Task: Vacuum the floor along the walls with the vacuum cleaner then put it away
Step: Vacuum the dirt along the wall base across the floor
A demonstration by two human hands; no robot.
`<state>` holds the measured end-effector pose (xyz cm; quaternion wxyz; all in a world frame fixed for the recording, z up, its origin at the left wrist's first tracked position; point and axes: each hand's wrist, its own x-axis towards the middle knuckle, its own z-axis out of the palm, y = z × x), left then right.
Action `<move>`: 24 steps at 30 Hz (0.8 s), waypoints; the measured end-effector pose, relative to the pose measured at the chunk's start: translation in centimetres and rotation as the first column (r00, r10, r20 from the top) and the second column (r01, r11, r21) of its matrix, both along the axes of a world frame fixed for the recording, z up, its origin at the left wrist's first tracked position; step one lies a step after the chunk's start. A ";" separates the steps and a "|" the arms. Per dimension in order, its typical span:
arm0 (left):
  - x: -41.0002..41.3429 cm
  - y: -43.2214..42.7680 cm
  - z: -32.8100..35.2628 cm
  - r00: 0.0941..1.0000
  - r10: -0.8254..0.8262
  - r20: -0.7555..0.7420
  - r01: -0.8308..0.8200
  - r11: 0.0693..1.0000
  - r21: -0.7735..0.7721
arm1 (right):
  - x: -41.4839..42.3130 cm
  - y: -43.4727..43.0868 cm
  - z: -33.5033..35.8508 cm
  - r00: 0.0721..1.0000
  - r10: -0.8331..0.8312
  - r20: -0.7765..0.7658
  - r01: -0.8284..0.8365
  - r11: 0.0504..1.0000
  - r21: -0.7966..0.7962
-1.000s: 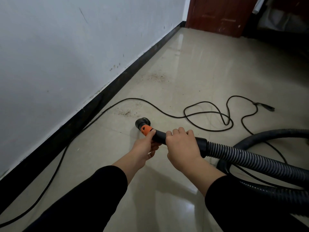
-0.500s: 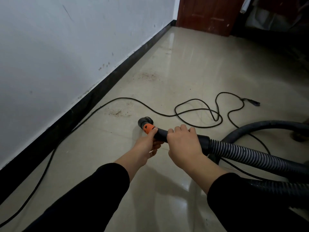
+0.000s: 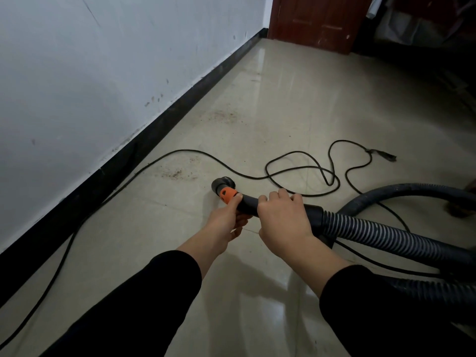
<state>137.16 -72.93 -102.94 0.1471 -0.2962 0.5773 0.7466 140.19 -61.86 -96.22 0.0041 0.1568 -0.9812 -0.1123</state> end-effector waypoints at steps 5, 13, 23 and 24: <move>-0.4 -1.1 0.0 0.999 0.035 -0.006 -0.035 0.999 -0.026 | -0.5 -0.8 -0.4 1.000 0.021 0.006 -0.021 0.999 -0.041; -0.7 -2.9 -0.5 0.996 0.090 -0.001 -0.090 0.995 -0.045 | -1.1 -2.5 -1.4 0.999 0.048 0.004 -0.048 0.997 -0.067; -1.7 -4.3 -1.2 0.993 0.121 -0.015 -0.122 0.990 -0.072 | -2.2 -3.7 -2.5 0.998 0.060 -0.021 -0.062 0.994 -0.094; -1.8 -4.5 -1.2 0.992 0.125 -0.015 -0.125 0.989 -0.077 | -2.4 -3.8 -2.6 0.998 0.059 -0.021 -0.061 0.993 -0.101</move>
